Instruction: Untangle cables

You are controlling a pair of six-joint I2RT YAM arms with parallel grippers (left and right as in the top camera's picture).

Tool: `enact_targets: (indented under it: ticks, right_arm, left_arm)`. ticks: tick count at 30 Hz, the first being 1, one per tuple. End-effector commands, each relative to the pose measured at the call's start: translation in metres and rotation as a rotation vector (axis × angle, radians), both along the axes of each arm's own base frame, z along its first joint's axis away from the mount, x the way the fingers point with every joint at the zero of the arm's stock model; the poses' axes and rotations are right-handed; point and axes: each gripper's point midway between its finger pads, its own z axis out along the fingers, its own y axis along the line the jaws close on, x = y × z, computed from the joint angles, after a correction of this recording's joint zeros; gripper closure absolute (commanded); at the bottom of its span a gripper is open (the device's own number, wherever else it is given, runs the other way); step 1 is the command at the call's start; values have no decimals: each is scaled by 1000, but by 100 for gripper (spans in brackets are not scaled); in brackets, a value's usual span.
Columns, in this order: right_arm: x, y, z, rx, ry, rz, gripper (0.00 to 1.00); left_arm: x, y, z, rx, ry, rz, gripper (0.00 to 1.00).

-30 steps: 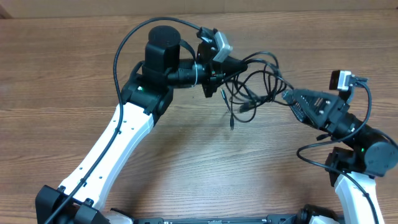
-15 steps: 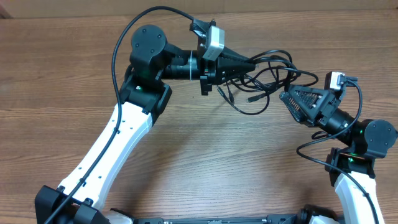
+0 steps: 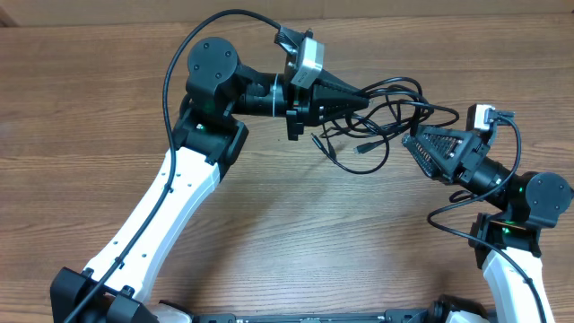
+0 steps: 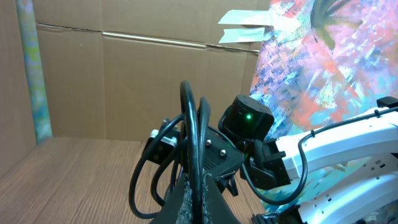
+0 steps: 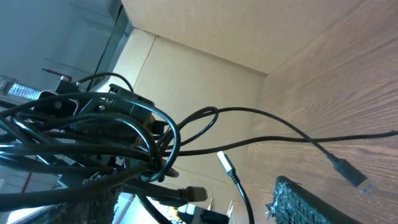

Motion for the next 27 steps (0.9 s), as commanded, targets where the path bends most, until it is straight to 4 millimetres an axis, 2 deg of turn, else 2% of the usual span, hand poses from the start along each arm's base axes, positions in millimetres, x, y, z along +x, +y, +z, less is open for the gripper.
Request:
enact_targets:
  ticks: [1, 5, 11, 22, 24, 27]
  right_arm:
    - [-4, 8, 9, -1, -18, 35, 23]
    - [-7, 14, 9, -1, -19, 58, 26]
    - [-4, 13, 10, 5, -19, 43, 39]
    - [0, 10, 12, 15, -21, 13, 40]
    - [0, 10, 12, 15, -21, 13, 47]
    - [0, 10, 12, 15, -22, 13, 65]
  left_arm:
    - [-16, -7, 11, -16, -68, -44, 96]
    - [-22, -15, 11, -24, -93, -53, 96]
    - [-29, -24, 9, -24, -86, -74, 96]
    - [-45, -51, -18, 32, -13, -149, 96]
    - [-46, -54, -21, 35, -11, -157, 96]
    - [-47, -55, -22, 36, -11, -160, 96]
